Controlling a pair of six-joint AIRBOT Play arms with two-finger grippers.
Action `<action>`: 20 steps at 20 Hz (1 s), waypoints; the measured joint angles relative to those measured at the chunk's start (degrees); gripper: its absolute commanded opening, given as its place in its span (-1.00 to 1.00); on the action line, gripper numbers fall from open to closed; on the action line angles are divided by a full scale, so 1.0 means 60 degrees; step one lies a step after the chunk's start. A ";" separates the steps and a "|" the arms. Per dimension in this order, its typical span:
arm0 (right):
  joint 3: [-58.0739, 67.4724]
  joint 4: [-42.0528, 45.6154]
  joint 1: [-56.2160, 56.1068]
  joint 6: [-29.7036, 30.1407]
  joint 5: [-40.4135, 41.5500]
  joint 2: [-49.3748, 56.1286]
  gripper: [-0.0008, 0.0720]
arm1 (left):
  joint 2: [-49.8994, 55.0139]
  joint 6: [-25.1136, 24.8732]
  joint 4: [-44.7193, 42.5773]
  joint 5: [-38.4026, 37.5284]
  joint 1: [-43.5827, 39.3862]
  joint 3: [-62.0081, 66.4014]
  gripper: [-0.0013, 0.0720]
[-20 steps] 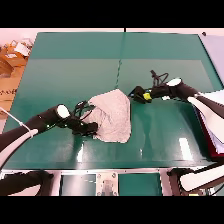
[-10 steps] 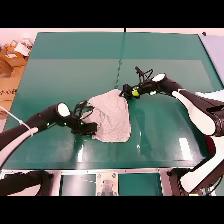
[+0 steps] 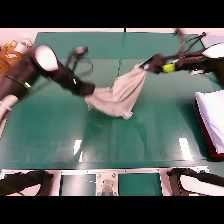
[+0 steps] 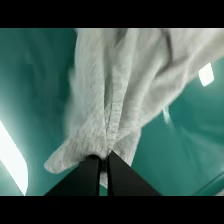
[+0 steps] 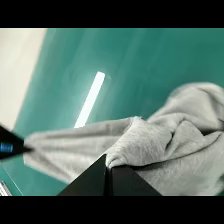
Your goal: Fold the shirts.
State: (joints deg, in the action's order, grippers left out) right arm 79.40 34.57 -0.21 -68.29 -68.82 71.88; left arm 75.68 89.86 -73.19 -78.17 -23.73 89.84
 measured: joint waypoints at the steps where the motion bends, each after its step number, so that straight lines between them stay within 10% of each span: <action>1: 0.0004 0.0095 0.0073 -0.0055 -0.0066 -0.0831 -0.96 | 0.0000 -0.0113 -0.0186 -0.0375 0.0000 0.1035 -0.91; 9: 0.0011 0.1894 0.0510 -0.0951 0.0295 -0.5424 -0.95 | -0.1053 -0.0616 -0.1803 -0.1177 -0.0004 0.4907 -0.91; 20: -0.3840 0.1832 0.0361 -0.0896 0.1140 -0.4703 -0.95 | -0.0044 -0.0739 -0.2277 -0.0885 -0.0004 0.2004 -0.91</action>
State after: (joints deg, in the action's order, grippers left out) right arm 56.36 45.56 1.96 -73.67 -61.98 43.66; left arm 75.42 85.43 -86.85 -83.48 -23.75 101.86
